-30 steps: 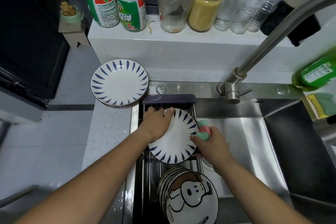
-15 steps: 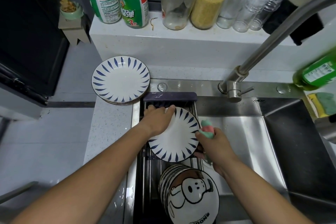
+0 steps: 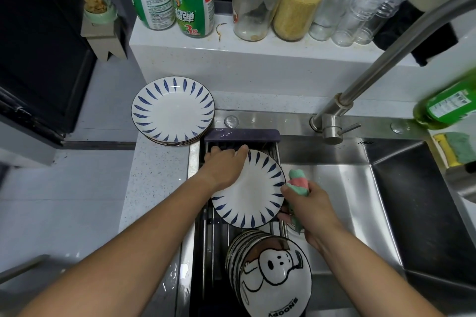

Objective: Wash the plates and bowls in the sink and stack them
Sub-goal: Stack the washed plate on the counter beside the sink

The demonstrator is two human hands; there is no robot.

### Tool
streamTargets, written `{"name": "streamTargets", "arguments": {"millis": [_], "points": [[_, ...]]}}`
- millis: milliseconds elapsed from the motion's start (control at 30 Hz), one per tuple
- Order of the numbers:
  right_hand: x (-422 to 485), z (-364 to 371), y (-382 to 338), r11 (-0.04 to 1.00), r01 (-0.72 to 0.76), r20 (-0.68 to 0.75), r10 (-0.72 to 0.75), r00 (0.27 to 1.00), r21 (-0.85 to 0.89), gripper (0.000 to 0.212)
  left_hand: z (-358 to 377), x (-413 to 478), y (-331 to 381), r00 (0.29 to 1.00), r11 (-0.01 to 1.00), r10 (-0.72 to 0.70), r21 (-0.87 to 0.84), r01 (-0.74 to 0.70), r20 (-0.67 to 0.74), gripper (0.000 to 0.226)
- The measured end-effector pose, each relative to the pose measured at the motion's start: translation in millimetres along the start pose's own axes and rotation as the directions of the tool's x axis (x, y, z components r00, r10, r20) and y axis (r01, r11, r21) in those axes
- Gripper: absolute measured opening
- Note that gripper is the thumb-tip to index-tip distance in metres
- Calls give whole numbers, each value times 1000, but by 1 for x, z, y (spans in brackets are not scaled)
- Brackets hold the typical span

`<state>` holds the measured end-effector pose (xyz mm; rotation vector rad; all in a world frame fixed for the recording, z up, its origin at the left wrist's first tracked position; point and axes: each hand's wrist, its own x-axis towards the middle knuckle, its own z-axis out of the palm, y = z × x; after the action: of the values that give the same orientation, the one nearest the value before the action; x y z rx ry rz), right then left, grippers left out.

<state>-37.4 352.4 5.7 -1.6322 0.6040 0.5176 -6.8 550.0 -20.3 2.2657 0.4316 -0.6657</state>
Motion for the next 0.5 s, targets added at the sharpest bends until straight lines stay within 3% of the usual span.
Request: {"name": "streamTargets", "arguments": {"millis": [133,233,300,400,500], "points": [[-3,-1,-2,999,21,-9,-21,1000,-35,17,0,2,1,988,958,-152,-249,139,-34,33],[-3,-2,-4,997,49,-7,-49,999,-62,16,0,-3,5,995,985,-89,-149,81,-49,24],[-2,-2,-6,992,78,-9,-79,997,-96,15,-4,-7,9,998,997,-45,-62,42,-49,31],[2,-1,-7,986,104,-25,-108,994,-133,14,-7,-7,13,996,989,-36,-145,23,-87,49],[3,0,-9,977,139,-40,-147,988,-164,16,-14,-17,22,994,977,-11,-213,-13,-108,36]]}}
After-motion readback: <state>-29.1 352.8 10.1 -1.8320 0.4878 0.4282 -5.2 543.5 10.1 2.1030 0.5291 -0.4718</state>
